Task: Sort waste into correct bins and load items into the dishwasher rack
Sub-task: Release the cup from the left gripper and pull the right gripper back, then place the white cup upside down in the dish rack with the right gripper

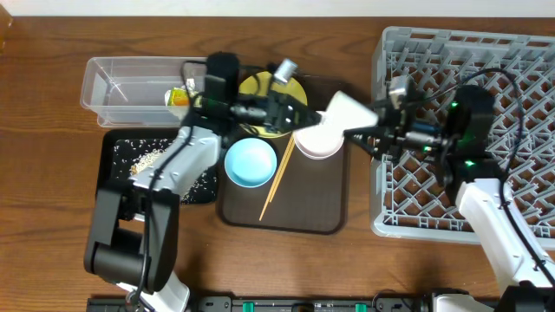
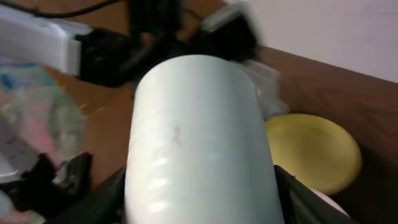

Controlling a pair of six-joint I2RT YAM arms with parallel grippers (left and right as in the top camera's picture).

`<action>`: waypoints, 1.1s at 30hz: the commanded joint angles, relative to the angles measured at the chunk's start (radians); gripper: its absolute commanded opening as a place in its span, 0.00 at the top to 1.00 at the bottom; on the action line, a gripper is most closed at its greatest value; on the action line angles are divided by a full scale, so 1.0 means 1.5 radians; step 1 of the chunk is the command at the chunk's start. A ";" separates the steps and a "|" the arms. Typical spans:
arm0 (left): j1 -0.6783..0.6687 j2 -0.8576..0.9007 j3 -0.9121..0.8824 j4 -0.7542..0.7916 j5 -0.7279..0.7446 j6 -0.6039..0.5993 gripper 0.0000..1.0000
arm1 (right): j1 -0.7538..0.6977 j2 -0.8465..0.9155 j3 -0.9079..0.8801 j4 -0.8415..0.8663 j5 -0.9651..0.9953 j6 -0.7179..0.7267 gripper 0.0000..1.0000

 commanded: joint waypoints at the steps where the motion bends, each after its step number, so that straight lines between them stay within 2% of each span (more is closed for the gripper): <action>1: 0.046 -0.003 0.005 0.003 -0.010 0.016 0.70 | -0.035 0.004 0.006 -0.007 0.020 0.026 0.60; 5: 0.086 -0.003 0.003 -0.007 -0.046 0.030 0.70 | -0.057 0.004 0.006 -0.040 0.051 0.026 0.65; 9: 0.120 -0.003 0.003 -0.104 -0.124 0.089 0.70 | -0.060 0.002 0.006 -0.086 0.107 0.025 0.68; 13: 0.138 -0.005 0.003 -0.255 -0.230 0.199 0.70 | -0.060 -0.020 0.009 -0.146 0.159 0.025 0.71; 15: 0.140 -0.017 0.003 -0.352 -0.315 0.274 0.70 | -0.062 -0.042 0.019 -0.193 0.204 0.018 0.71; 20: 0.138 -0.089 0.003 -0.535 -0.509 0.416 0.70 | -0.065 -0.096 0.087 -0.382 0.365 -0.029 0.77; 22: 0.138 -0.135 0.003 -0.592 -0.584 0.433 0.70 | -0.065 -0.110 0.134 -0.481 0.459 -0.032 0.82; 27: 0.138 -0.232 0.003 -0.694 -0.790 0.433 0.69 | -0.065 -0.113 0.218 -0.639 0.628 0.011 0.88; 30: 0.138 -0.272 0.003 -0.730 -0.853 0.433 0.69 | -0.073 -0.109 0.263 -0.718 0.696 0.033 0.89; 33: 0.138 -0.293 0.003 -0.742 -0.859 0.433 0.68 | -0.091 -0.086 0.318 -0.804 0.720 0.033 0.89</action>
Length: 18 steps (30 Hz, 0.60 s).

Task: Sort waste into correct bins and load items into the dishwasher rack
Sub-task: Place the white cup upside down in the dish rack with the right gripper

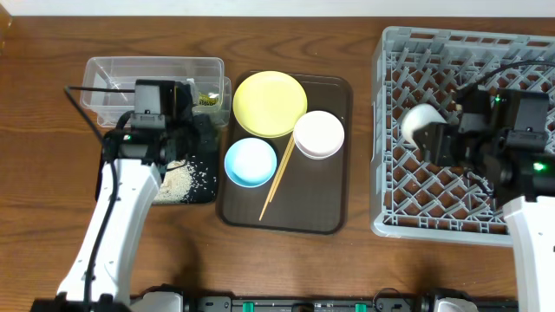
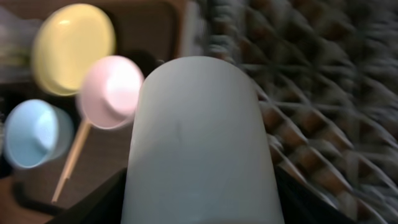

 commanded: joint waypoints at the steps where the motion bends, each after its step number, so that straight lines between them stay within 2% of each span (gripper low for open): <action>1: 0.002 -0.014 0.005 -0.008 -0.080 0.018 0.68 | -0.037 0.035 0.075 -0.065 0.095 0.015 0.90; 8: 0.002 -0.013 0.005 -0.023 -0.080 0.018 0.68 | -0.112 0.156 0.218 -0.242 0.193 0.035 0.91; 12: 0.002 -0.013 0.005 -0.026 -0.080 0.018 0.67 | -0.147 0.200 0.224 -0.270 0.197 0.035 0.86; 18: 0.002 -0.013 0.005 -0.025 -0.080 0.018 0.67 | -0.196 0.268 0.211 -0.282 0.198 0.035 0.86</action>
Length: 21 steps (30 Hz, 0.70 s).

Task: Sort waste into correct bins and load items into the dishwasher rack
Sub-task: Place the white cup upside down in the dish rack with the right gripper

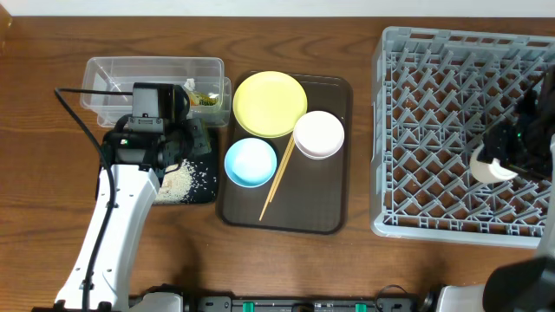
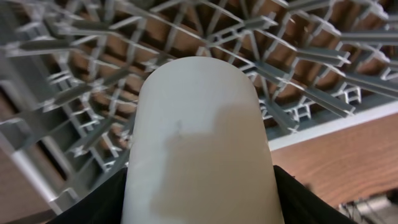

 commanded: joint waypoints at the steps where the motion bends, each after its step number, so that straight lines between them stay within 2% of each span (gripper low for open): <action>1: 0.002 -0.003 0.005 -0.002 -0.009 0.011 0.66 | -0.032 0.040 -0.002 -0.001 0.016 0.008 0.86; 16: 0.002 -0.003 0.005 -0.002 -0.009 0.011 0.65 | -0.042 0.166 -0.005 0.006 0.015 -0.004 0.82; 21: 0.002 -0.003 0.005 -0.002 -0.009 0.011 0.65 | -0.042 0.196 -0.005 0.025 0.015 -0.005 0.69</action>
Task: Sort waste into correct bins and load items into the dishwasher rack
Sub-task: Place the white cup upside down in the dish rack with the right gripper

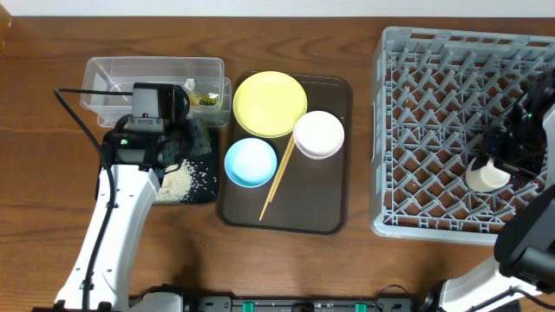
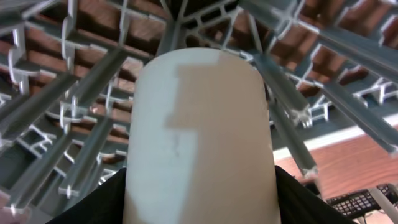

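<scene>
A white cup (image 1: 486,176) is held at the right side of the grey dishwasher rack (image 1: 379,130), low among its ribs. My right gripper (image 1: 501,165) is shut on it. In the right wrist view the cup (image 2: 199,130) fills the middle, with the gripper (image 2: 199,208) clamped on its sides and rack ribs close all round. My left gripper (image 1: 195,130) hovers by the clear bin (image 1: 113,78) and the black tray of rice (image 1: 186,184); its jaws are hidden by the arm.
A brown tray (image 1: 321,208) in the middle carries a yellow plate (image 1: 270,103), a pink bowl (image 1: 319,133), a blue bowl (image 1: 251,161) and chopsticks (image 1: 277,180). A yellowish scrap (image 1: 205,99) lies in the clear bin's right end.
The cup has moved slightly nearer and lower into the rack, so the ribs now stand closer around it. The left arm has not moved.
First my right gripper held the cup above the brown tray by the pink bowl, while the left gripper was over the yellow plate. Then the cup was over the rack's middle and the left arm back at the bins. Later the cup reached the rack's right side, now lower.
</scene>
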Controlling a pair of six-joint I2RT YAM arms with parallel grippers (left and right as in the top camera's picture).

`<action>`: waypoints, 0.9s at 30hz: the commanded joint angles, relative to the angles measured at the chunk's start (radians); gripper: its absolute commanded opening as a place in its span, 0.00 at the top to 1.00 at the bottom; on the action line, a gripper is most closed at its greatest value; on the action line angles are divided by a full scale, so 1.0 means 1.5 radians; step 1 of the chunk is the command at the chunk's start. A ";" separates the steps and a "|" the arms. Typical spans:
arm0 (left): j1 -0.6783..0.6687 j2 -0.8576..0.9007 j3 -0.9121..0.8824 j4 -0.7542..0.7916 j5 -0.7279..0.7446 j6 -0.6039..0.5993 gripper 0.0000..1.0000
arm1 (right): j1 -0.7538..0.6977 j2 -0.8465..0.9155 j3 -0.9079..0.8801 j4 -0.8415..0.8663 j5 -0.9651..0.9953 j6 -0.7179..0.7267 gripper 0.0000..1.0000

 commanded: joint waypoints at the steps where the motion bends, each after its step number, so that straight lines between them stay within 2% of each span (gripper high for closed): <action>1: 0.002 -0.003 0.005 -0.002 -0.009 0.011 0.64 | -0.007 0.026 -0.003 0.009 0.007 -0.004 0.62; 3: 0.002 -0.003 0.005 -0.002 -0.009 0.011 0.64 | -0.006 0.031 -0.003 0.011 0.002 -0.004 0.36; 4: 0.002 -0.003 0.005 -0.002 -0.009 0.011 0.65 | -0.006 0.031 -0.003 0.011 -0.005 -0.004 0.30; 9: 0.002 -0.003 0.005 -0.002 -0.009 0.011 0.64 | -0.007 0.031 -0.003 0.011 -0.010 -0.004 0.30; 10: 0.002 -0.003 0.005 -0.002 -0.009 0.011 0.64 | -0.007 0.031 -0.003 0.011 -0.010 -0.004 0.27; 12: 0.002 -0.003 0.005 -0.002 -0.009 0.011 0.64 | -0.007 0.031 -0.003 0.016 -0.010 -0.004 0.09; 13: 0.002 -0.003 0.005 -0.002 -0.009 0.011 0.64 | -0.007 0.031 -0.003 0.022 -0.010 -0.004 0.06; 24: 0.002 -0.003 0.005 -0.002 -0.008 0.011 0.64 | -0.006 0.018 0.010 0.068 -0.043 0.001 0.03; 27: 0.002 -0.003 0.005 -0.002 -0.008 0.011 0.59 | -0.006 -0.011 0.031 0.069 -0.044 0.001 0.02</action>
